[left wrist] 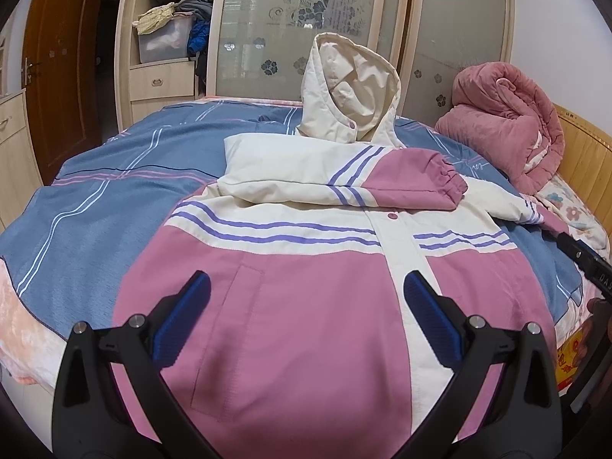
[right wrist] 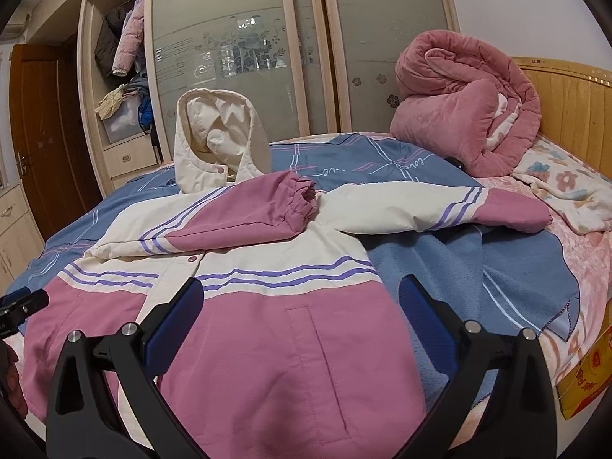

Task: Fold large clothes
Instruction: 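Withdraw the right tool from the folded sleeve toward the other sleeve, then grasp the other pink sleeve cuff with the right tool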

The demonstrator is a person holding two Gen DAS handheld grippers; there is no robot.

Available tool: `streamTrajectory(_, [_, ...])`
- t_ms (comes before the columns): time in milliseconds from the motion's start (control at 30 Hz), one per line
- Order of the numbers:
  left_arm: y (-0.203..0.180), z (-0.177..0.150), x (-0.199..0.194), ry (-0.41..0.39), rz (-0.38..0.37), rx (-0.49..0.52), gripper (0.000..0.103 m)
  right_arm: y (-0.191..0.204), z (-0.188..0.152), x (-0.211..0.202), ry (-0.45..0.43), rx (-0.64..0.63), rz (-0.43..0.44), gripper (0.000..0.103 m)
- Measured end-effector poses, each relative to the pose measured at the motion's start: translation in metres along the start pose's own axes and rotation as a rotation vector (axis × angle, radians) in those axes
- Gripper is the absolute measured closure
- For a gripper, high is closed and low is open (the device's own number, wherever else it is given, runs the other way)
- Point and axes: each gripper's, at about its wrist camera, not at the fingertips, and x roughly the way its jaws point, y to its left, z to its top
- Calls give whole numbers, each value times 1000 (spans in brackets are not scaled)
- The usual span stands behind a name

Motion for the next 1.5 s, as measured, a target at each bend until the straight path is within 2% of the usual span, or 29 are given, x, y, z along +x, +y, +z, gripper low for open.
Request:
streamTrajectory(67, [-1,0,0,-1,1,1,2,-6,4,-2,-11,-4,-7,1])
streamTrajectory(167, [-2,0,3,-2,3,0,2,-27,14,-11,-75,-7,-82,1])
streamTrajectory(233, [-2,0,5,0,5,-2,2,-54,21,-15,-95,55,-120,1])
streamTrajectory(333, [-2,2,10,9,8,-7,2,-117,29,-14,-69,291,-92,1])
streamTrajectory(433, [-3,3,14,15,9,-13,2,-190,27,-5,-36,609,10,1])
streamTrajectory(533, [-4,5,17,17,7,-18,2,-255,21,16,-37,864,109,1])
streamTrajectory(567, [-5,6,18,18,6,-20,2,-267,21,21,-45,902,115,1])
streamTrajectory(633, [-6,7,20,20,2,-24,2,-297,17,39,-48,990,101,7])
streamTrajectory(700, [-7,7,22,23,0,-27,2,-321,11,60,-22,1075,98,24])
streamTrajectory(733, [-9,7,24,27,2,-25,2,-334,8,75,-1,1112,83,28])
streamTrajectory(800, [-10,7,26,30,6,-20,2,-350,3,90,16,1148,42,42])
streamTrajectory(900, [-12,6,30,37,13,-14,2,-375,-1,109,-3,1203,-5,46])
streamTrajectory(1000, [-12,6,33,42,16,-7,2,-394,-2,132,-1,1267,1,46])
streamTrajectory(1067, [-12,5,36,44,22,-3,2,-403,2,145,10,1264,4,46])
streamTrajectory(1133, [-10,6,38,47,23,-5,2,-405,11,150,4,1216,-63,48])
streamTrajectory(1167, [-10,6,39,50,24,-6,2,-404,18,148,1,1172,-135,62])
streamTrajectory(1200, [-9,6,39,52,25,-8,2,-401,25,142,-24,1135,-221,89])
streamTrajectory(1233, [-9,6,40,55,25,-9,2,-397,31,137,-58,1134,-245,94])
streamTrajectory(1300, [-8,7,40,56,21,-14,2,-387,51,134,-111,1086,-259,97])
streamTrajectory(1333, [-7,7,40,53,18,-16,2,-372,71,130,-141,1007,-272,97])
streamTrajectory(1400, [-7,8,39,50,13,-17,2,-330,114,120,-208,831,-270,97])
streamTrajectory(1500, [-5,11,36,45,1,-33,2,-265,161,109,-273,628,-253,97])
